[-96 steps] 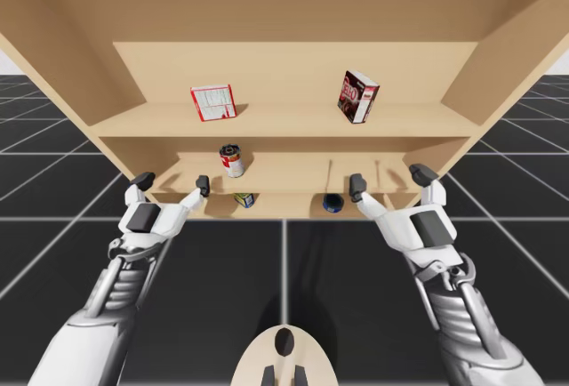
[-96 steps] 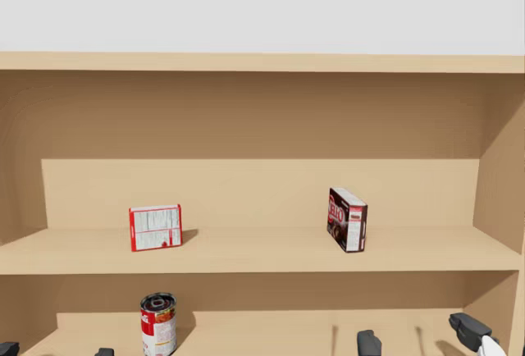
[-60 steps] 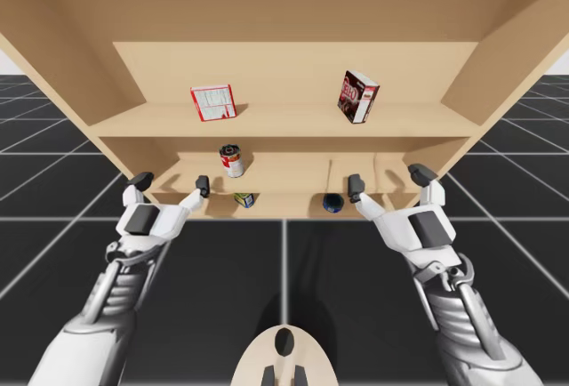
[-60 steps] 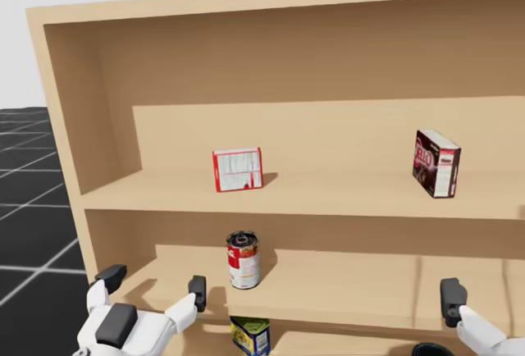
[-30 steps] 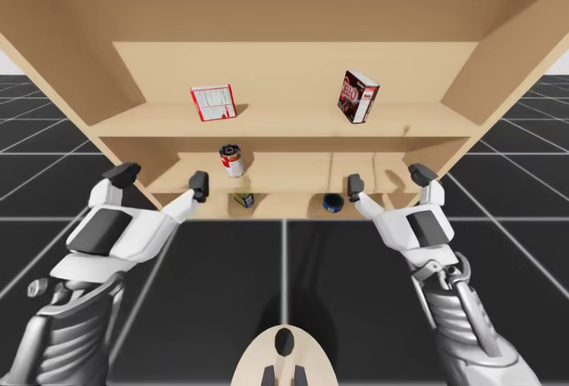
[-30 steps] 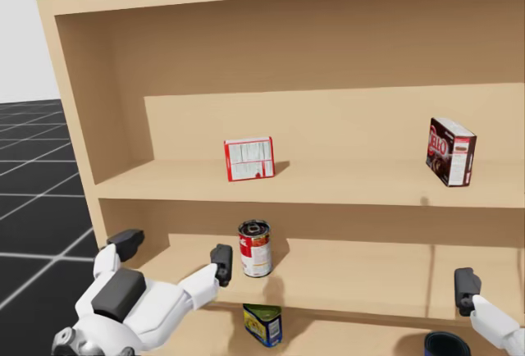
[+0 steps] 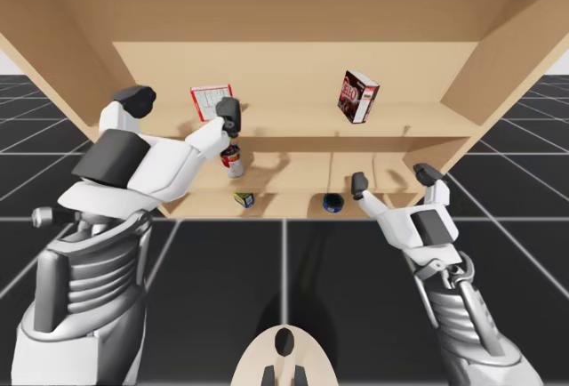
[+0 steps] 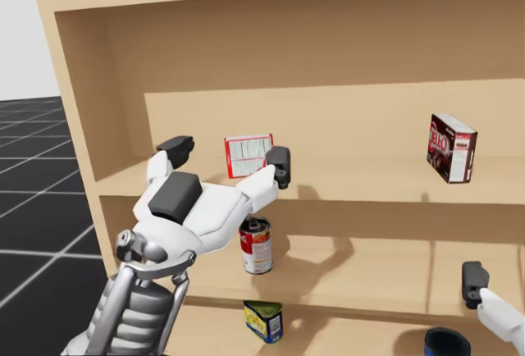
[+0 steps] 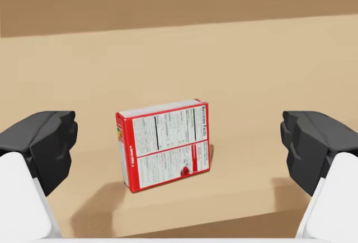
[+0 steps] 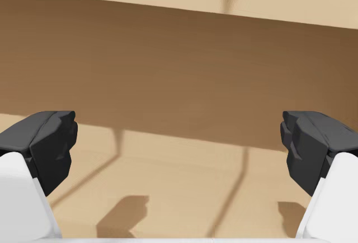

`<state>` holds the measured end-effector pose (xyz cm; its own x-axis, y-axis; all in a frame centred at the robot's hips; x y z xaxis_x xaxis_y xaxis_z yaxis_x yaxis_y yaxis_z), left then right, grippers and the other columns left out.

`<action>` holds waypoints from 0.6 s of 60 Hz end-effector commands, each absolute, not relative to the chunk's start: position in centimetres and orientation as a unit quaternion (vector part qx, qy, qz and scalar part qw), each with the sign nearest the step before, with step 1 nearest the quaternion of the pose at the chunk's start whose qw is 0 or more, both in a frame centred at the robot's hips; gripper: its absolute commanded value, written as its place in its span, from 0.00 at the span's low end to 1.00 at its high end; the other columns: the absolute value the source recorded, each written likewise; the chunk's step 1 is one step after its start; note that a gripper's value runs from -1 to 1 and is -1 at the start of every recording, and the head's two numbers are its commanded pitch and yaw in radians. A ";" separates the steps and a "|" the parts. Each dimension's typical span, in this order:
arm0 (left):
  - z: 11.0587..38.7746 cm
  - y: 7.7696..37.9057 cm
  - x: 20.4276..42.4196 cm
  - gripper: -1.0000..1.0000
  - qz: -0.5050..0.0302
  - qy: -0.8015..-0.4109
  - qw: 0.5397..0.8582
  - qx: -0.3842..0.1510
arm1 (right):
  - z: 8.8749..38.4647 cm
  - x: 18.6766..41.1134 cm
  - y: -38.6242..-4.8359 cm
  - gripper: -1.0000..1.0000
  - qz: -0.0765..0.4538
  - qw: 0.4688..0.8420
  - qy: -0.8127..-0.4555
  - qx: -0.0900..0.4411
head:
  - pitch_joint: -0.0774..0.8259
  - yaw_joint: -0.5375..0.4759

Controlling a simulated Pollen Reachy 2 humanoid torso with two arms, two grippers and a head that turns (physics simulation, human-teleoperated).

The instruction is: Find the gelatin box on the shelf and bring it to me.

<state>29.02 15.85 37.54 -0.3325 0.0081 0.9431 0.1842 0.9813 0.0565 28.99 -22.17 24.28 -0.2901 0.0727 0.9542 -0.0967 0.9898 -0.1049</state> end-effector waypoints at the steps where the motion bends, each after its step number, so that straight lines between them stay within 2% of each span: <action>1: 38.1 13.9 32.6 0.00 -0.022 -0.721 0.691 -0.043 | 24.3 29.0 -22.3 0.00 0.065 0.596 -0.800 0.007 | 0.29 0.73; 18: 37.7 11.9 37.1 0.00 0.021 -0.691 0.722 -0.039 | 24.6 28.9 -22.7 0.00 0.057 0.593 -0.803 0.005 | 0.30 0.73; 36: 37.4 10.5 39.4 0.00 0.041 -0.671 0.739 -0.038 | 24.7 28.9 -22.9 0.00 0.053 0.592 -0.804 0.005 | 0.31 0.74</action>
